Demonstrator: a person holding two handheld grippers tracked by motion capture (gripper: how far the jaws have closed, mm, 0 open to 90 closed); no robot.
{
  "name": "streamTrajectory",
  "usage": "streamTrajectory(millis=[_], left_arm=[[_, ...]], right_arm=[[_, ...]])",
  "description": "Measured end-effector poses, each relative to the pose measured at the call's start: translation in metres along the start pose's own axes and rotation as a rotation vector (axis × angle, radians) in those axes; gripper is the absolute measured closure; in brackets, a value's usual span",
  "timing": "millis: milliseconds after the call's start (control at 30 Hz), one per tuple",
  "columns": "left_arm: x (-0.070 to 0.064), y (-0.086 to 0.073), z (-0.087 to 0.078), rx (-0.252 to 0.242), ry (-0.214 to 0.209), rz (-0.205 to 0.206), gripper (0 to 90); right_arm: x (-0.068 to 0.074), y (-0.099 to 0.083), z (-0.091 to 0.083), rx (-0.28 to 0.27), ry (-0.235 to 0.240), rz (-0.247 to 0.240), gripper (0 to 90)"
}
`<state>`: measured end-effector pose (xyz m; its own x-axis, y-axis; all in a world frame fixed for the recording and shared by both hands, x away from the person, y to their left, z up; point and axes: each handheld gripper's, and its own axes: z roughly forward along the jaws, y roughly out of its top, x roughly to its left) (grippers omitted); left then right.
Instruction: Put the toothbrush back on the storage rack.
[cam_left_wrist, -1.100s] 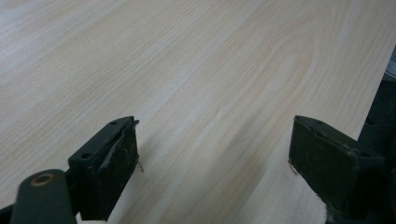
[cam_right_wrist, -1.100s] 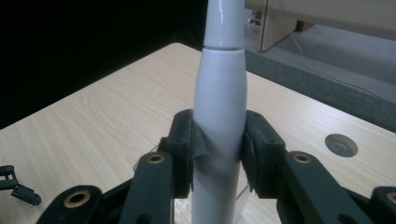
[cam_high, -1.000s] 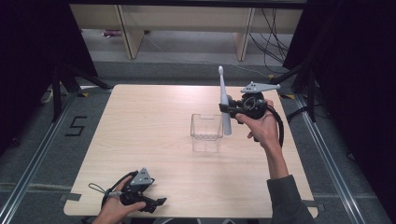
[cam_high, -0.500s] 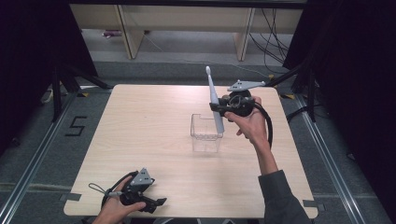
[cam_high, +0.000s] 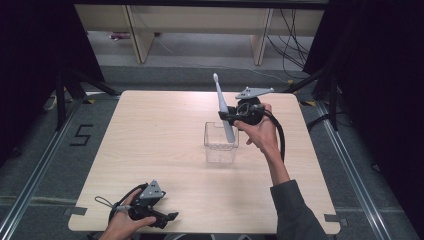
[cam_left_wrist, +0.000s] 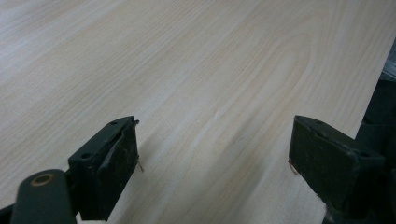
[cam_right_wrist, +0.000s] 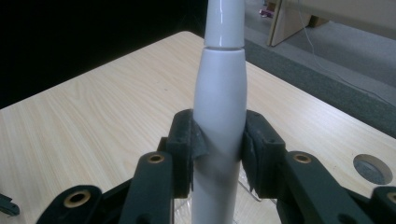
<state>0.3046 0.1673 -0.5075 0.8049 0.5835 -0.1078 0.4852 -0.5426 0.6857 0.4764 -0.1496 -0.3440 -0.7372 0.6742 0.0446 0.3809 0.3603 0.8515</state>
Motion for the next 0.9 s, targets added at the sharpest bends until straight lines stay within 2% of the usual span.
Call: streamTrajectory(millis=[67,133,167,200,233,300,467,500,533,567,600,633,667,767,900], left_arm=[[0.000,0.000,0.000,0.001,-0.009,0.001,15.0],[0.000,0.000,0.000,-0.002,-0.007,0.000,15.0],[0.000,0.000,0.000,-0.002,-0.002,0.000,15.0],[0.000,0.000,0.000,0.000,0.002,-0.001,15.0],[0.000,0.000,0.000,0.000,0.002,-0.001,15.0],[0.000,0.000,0.000,-0.001,-0.006,0.001,15.0],[0.000,0.000,0.000,-0.002,0.000,-0.001,15.0],[0.000,0.000,0.000,-0.004,-0.005,-0.003,15.0],[0.000,0.000,0.000,-0.002,-0.006,-0.001,15.0],[0.000,0.000,0.000,-0.003,-0.007,-0.002,15.0],[0.000,0.000,0.000,-0.002,-0.007,-0.001,15.0],[0.000,0.000,0.000,-0.002,-0.007,-0.002,15.0],[0.000,0.000,0.000,-0.001,-0.007,-0.001,15.0],[0.000,0.000,0.000,-0.001,0.000,-0.002,15.0],[0.000,0.000,0.000,-0.001,-0.002,-0.003,15.0]], right_arm=[[0.000,-0.001,0.003,-0.005,-0.010,-0.007,66.6],[-0.002,-0.001,0.005,0.012,-0.014,-0.036,66.6],[-0.001,-0.002,0.008,0.000,-0.008,-0.027,66.6],[0.000,-0.002,0.007,0.023,-0.006,-0.019,66.6],[0.000,-0.002,0.007,0.023,-0.006,-0.019,66.6],[-0.001,-0.003,0.011,0.032,-0.012,-0.044,66.6],[0.001,-0.006,0.017,0.039,-0.003,-0.027,66.6],[-0.001,-0.006,0.017,0.042,-0.006,-0.051,66.6],[0.001,-0.008,0.019,0.040,-0.005,-0.032,66.6],[-0.001,-0.009,0.019,0.049,-0.002,-0.047,66.6],[0.001,-0.011,0.020,0.065,0.001,-0.023,66.6],[-0.001,-0.013,0.023,0.048,-0.004,-0.051,66.6],[0.000,-0.014,0.022,0.071,0.000,-0.036,66.6],[-0.002,-0.016,0.026,0.071,0.007,-0.051,66.6],[-0.001,-0.020,0.030,0.087,0.004,-0.030,66.6]])
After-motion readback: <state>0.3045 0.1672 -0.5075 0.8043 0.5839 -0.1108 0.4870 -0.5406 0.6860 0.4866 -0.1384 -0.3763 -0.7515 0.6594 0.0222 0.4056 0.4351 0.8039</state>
